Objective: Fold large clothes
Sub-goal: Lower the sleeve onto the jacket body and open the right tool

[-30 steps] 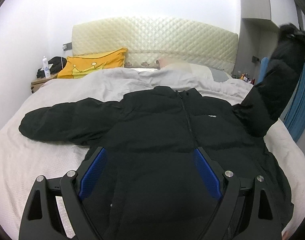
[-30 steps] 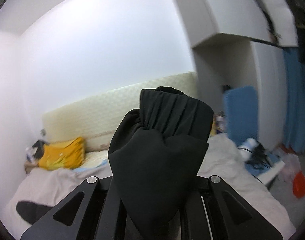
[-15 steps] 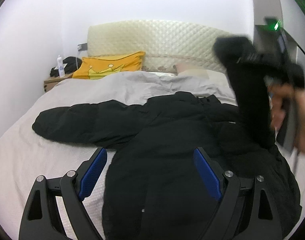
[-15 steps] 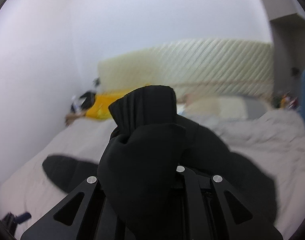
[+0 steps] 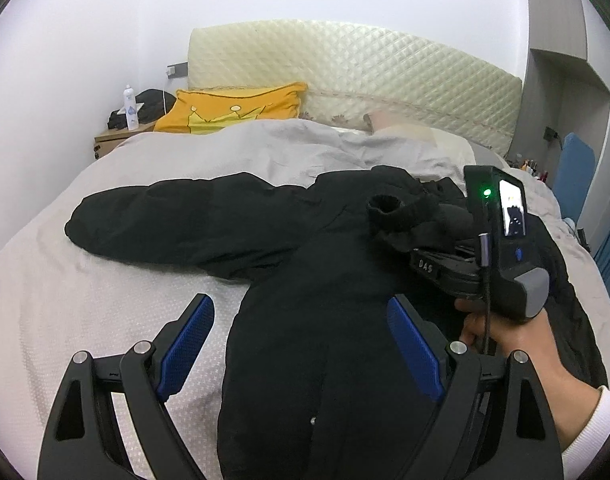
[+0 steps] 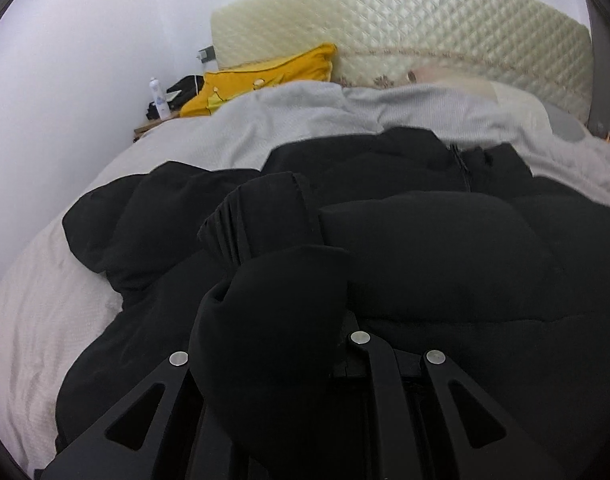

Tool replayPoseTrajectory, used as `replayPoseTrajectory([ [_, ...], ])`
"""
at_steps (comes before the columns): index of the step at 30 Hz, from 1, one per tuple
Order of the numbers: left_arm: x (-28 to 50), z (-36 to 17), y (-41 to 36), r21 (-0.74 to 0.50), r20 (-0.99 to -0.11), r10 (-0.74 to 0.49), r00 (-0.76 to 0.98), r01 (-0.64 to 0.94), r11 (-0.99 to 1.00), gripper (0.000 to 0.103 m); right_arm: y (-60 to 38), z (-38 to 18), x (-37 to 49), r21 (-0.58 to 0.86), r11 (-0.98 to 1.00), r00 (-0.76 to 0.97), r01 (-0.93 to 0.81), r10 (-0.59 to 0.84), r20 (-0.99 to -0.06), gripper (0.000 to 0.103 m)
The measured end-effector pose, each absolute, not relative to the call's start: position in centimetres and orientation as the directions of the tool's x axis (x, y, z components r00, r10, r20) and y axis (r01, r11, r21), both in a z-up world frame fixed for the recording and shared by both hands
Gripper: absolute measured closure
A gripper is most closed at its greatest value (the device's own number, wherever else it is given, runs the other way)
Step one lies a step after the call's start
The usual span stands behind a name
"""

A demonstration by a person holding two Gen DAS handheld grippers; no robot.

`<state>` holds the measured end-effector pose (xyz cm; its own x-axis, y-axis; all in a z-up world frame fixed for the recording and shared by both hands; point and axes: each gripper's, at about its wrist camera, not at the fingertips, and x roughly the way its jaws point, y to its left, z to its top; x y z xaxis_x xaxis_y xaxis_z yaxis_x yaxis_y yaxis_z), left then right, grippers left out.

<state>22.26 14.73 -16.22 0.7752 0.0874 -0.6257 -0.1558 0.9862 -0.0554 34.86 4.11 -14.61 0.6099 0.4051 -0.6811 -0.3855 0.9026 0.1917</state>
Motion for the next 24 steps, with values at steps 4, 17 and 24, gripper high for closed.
replayPoseTrajectory([
  [4,22.7,-16.3,14.6,-0.072,-0.641,0.07,0.764,-0.151,0.986,0.014,4.1,-14.3,34.4,0.197,0.891,0.595,-0.409,0.424,-0.683,0.066],
  [17,20.2,-9.9,12.7,-0.103,-0.589,0.032,0.807,-0.115,0.988,0.014,-3.2,-3.0,28.6,0.23,0.893,0.703,-0.388,0.448,-0.552,0.029],
  [24,16.6,-5.7,9.9,-0.085,-0.533,0.007,0.846,-0.062,0.994,0.014,-8.3,4.4,22.0,0.155,0.93,0.812,-0.332,0.366,-0.455,0.029],
])
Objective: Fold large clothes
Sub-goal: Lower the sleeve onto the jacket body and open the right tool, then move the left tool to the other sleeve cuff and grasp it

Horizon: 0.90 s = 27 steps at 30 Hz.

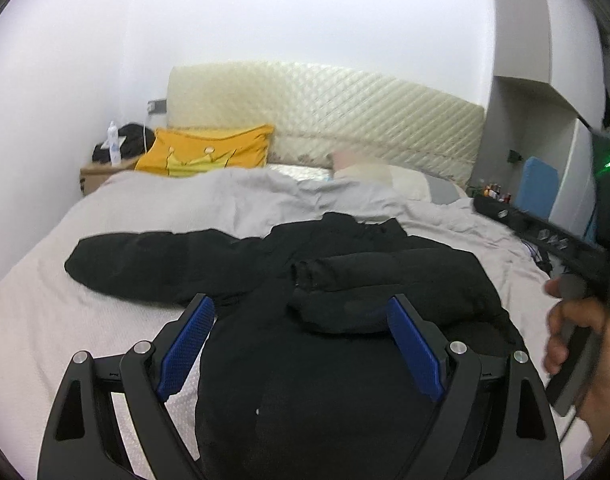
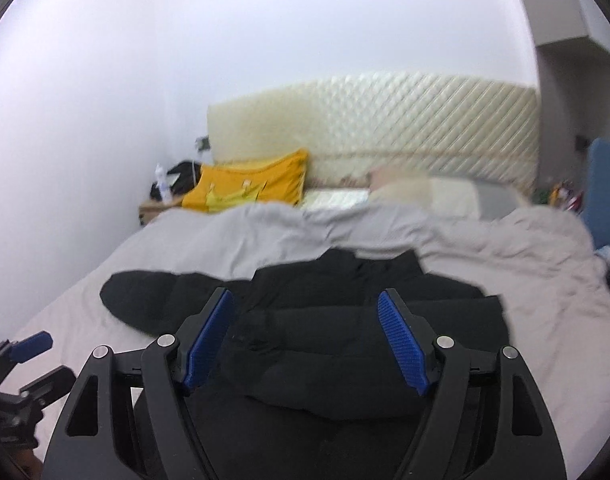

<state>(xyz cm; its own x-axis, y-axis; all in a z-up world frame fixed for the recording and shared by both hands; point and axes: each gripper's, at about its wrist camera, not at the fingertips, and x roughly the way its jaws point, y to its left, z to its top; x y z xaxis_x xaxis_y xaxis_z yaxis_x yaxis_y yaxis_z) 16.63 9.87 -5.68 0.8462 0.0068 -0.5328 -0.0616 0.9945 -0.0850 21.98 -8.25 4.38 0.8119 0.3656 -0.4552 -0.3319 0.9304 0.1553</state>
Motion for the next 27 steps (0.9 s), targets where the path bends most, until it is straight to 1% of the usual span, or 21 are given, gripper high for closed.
replayPoseTrajectory([
  [5,14.2,-4.8,7.6,-0.062,-0.512,-0.014,0.859,-0.021,0.998,0.014,-11.6,6.8,16.6,0.157,0.942,0.848,-0.296,0.335,-0.411,0.029],
  [10,12.7,-5.4,5.6,-0.047,-0.507,-0.04,0.861,0.019,0.999,0.014,-14.1,6.7,11.7,0.124,0.957,0.872,-0.262,0.29,-0.395,0.029],
  [14,11.8,-5.9,4.3,-0.036,-0.496,-0.058,0.867,0.046,0.998,0.014,-16.1,5.4,8.6,0.125,0.966,0.885,-0.224,0.256,-0.388,0.029],
  [20,10.9,-7.2,3.8,-0.065,-0.483,-0.09,0.871,0.066,0.996,0.014,-18.1,2.6,5.0,0.141,0.974,0.9,-0.177,0.218,-0.378,0.029],
  [24,10.8,-8.6,4.1,-0.078,-0.491,-0.088,0.867,0.057,0.995,0.014,-18.8,0.8,3.3,0.133,0.98,0.904,-0.151,0.191,-0.381,0.027],
  [27,10.7,-9.9,4.9,-0.116,-0.507,-0.105,0.855,0.053,0.992,0.014,-19.2,-0.8,2.2,0.162,0.976,0.9,-0.148,0.201,-0.386,0.026],
])
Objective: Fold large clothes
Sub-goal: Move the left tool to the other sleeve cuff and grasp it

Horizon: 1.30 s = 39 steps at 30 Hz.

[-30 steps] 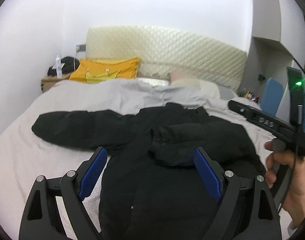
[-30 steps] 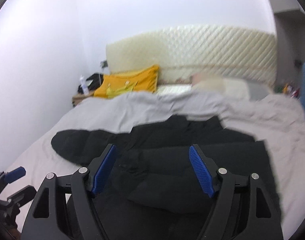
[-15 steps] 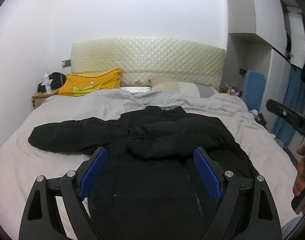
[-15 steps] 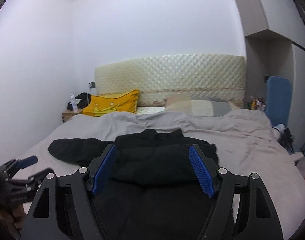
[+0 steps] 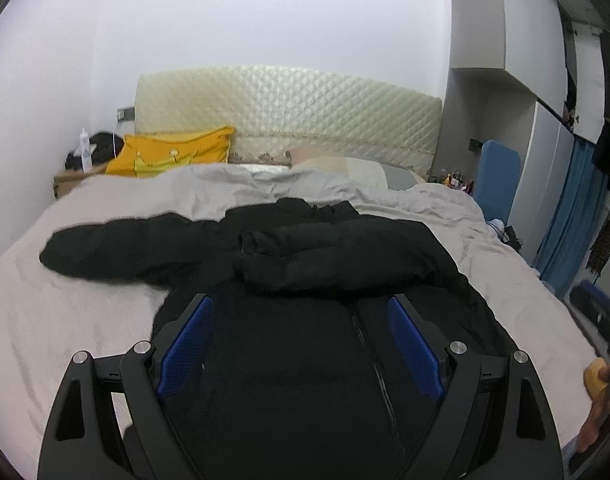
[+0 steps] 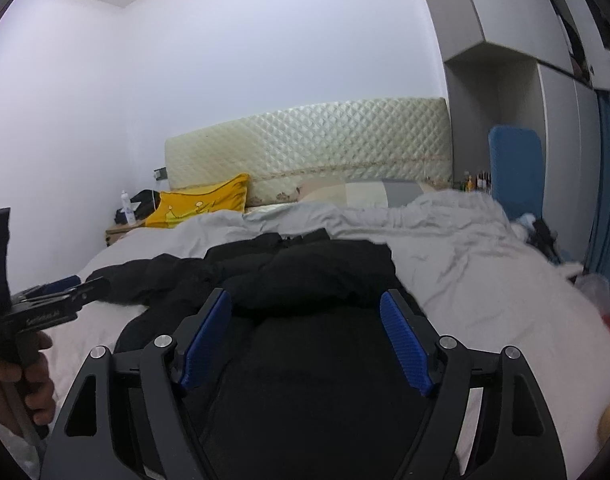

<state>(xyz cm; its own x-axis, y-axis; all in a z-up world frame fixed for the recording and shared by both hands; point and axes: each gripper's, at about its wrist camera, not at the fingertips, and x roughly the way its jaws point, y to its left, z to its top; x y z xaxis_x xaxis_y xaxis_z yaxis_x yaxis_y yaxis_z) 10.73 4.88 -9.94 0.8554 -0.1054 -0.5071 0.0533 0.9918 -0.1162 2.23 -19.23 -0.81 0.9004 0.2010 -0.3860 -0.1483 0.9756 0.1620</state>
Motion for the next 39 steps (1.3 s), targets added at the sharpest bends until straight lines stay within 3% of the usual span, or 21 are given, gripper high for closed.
replayPoseTrajectory([
  [5,11.6,-11.0,5.5,-0.12,-0.522,-0.089,0.848,0.03,0.992,0.014,-19.3,-2.5,1.4,0.145,0.977,0.901,-0.158,0.203,-0.384,0.025],
  [11,13.7,-9.7,7.8,-0.171,-0.502,-0.108,0.858,0.024,0.985,0.014,-20.6,-3.4,1.4,0.16,0.982,0.918,-0.103,0.156,-0.366,0.0],
  [22,21.9,-7.8,18.9,-0.106,-0.598,0.004,0.801,-0.085,0.991,0.014,-21.4,-4.2,1.8,0.171,0.984,0.923,-0.048,0.109,-0.37,0.0],
  [27,26.3,-8.8,26.7,-0.143,-0.658,0.029,0.753,-0.162,0.976,0.014,-21.3,-4.6,1.8,0.168,0.985,0.921,-0.039,0.1,-0.376,0.0],
  [39,31.6,-19.4,44.5,-0.428,-0.741,-0.062,0.668,-0.399,0.811,0.014,-19.5,-5.6,3.4,0.164,0.986,0.894,-0.028,0.098,-0.438,0.0],
])
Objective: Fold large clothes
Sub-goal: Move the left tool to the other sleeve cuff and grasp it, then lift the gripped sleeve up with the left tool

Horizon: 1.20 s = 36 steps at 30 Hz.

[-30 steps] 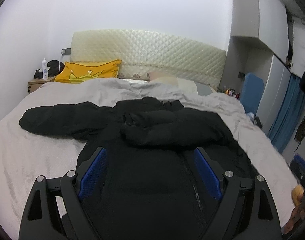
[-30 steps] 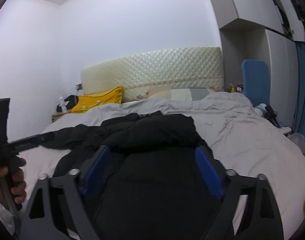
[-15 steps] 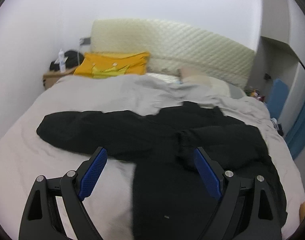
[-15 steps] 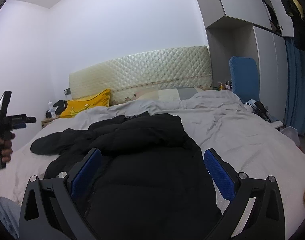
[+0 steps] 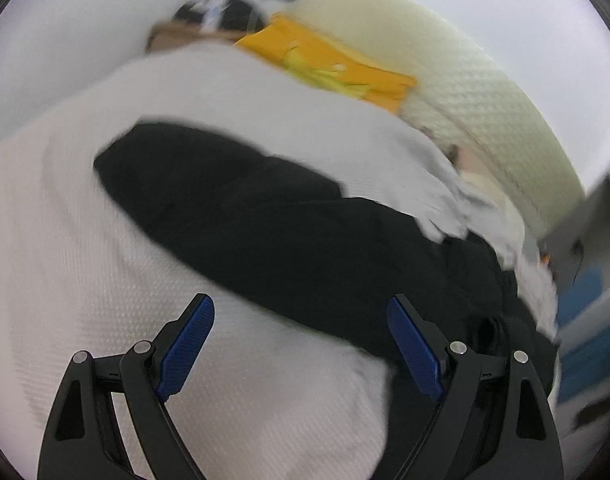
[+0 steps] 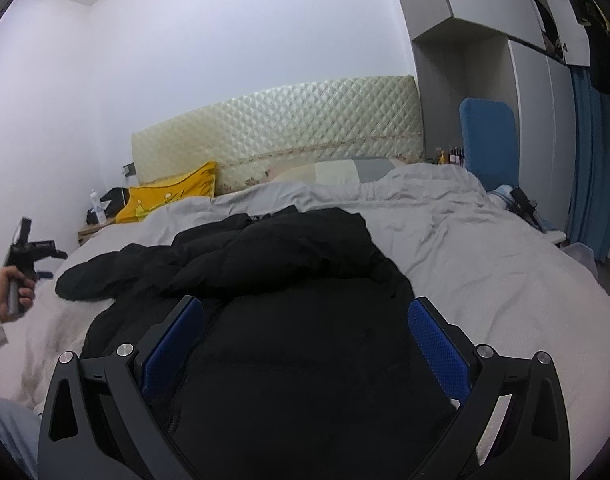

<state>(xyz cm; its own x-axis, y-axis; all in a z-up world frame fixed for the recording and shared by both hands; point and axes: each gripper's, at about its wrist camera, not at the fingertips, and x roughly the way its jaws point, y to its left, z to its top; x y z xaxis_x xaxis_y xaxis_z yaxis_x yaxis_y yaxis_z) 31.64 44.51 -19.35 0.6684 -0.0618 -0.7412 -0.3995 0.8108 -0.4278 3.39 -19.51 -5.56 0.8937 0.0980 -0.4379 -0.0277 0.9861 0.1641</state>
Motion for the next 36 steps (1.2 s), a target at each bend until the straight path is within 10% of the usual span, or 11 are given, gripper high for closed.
replayPoseTrajectory([
  [19,37.2,-32.7,62.5,-0.733,-0.581,-0.043,0.813,-0.5,0.462,0.02,-14.8,-8.6,8.9,0.146,0.989,0.823,0.025,0.063,-0.565,0.0],
  [29,40.9,-29.1,63.3,-0.629,-0.622,0.022,0.783,-0.516,0.581,0.084,-14.6,-8.9,9.8,0.118,0.992,0.811,0.052,0.027,-0.584,0.0],
  [36,39.2,-23.0,60.8,-0.529,-0.633,0.101,0.768,-0.524,0.668,0.097,-14.6,-8.3,9.3,0.113,0.993,0.817,0.022,0.047,-0.574,0.0],
])
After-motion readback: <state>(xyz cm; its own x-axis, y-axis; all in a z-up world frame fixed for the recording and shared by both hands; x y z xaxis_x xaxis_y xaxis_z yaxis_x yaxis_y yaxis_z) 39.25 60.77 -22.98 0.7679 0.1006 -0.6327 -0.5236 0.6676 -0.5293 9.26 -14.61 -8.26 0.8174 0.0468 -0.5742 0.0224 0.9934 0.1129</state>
